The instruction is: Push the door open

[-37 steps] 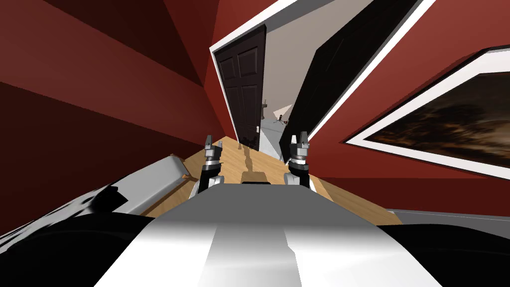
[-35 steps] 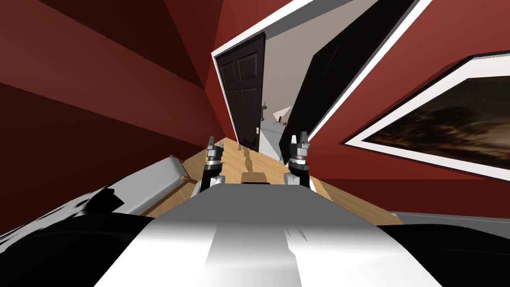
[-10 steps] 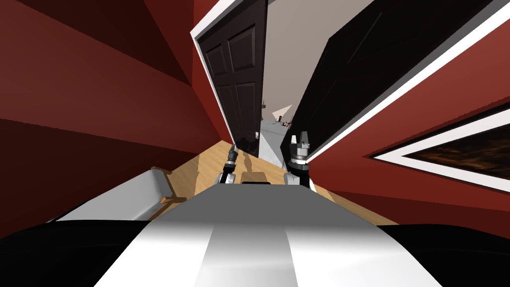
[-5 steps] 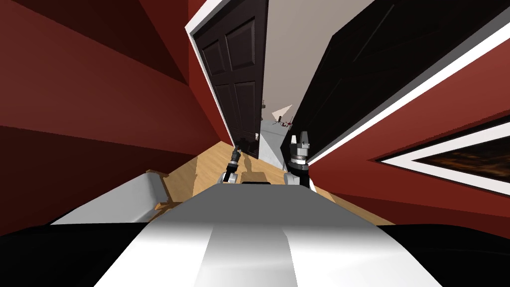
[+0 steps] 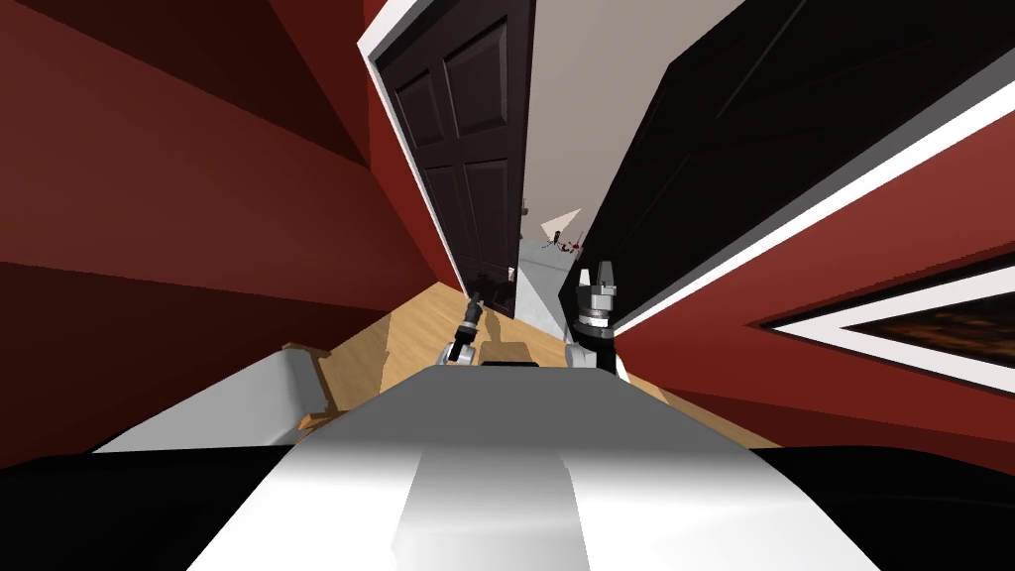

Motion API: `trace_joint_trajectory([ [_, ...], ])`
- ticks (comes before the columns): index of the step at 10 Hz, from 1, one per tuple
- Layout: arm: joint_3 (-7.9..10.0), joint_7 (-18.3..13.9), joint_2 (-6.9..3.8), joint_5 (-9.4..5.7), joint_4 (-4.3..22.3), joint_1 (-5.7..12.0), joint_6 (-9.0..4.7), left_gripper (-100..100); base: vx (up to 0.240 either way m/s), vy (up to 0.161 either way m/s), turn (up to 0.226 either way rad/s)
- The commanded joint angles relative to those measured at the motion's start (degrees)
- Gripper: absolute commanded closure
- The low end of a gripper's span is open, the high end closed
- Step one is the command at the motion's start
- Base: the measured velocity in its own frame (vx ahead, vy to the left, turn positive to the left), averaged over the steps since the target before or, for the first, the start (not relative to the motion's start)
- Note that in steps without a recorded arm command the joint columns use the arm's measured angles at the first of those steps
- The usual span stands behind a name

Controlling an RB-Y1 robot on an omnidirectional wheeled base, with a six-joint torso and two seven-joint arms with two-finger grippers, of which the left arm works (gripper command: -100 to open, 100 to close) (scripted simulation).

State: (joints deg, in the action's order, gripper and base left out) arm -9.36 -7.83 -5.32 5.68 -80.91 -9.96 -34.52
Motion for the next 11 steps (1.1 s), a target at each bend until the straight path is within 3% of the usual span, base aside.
trace_joint_trajectory([
  [1, -0.53, -0.1, 0.1, 0.13, 2.6, 1.03, -0.82, -100, 0.084, 0.001, -0.016],
  [2, -0.86, -0.2, 0.11, 0.19, 4.3, 1.74, -1.24, -100, 0.097, 0.009, -0.016],
  [3, -0.86, -0.2, 0.11, 0.19, 4.3, 1.74, -1.24, -100, 0.066, 0.006, -0.005],
  [11, -3.39, -0.8, 0.52, 0.71, 16.8, 7.12, -4.44, -100, 0.092, 0.009, -0.014],
])
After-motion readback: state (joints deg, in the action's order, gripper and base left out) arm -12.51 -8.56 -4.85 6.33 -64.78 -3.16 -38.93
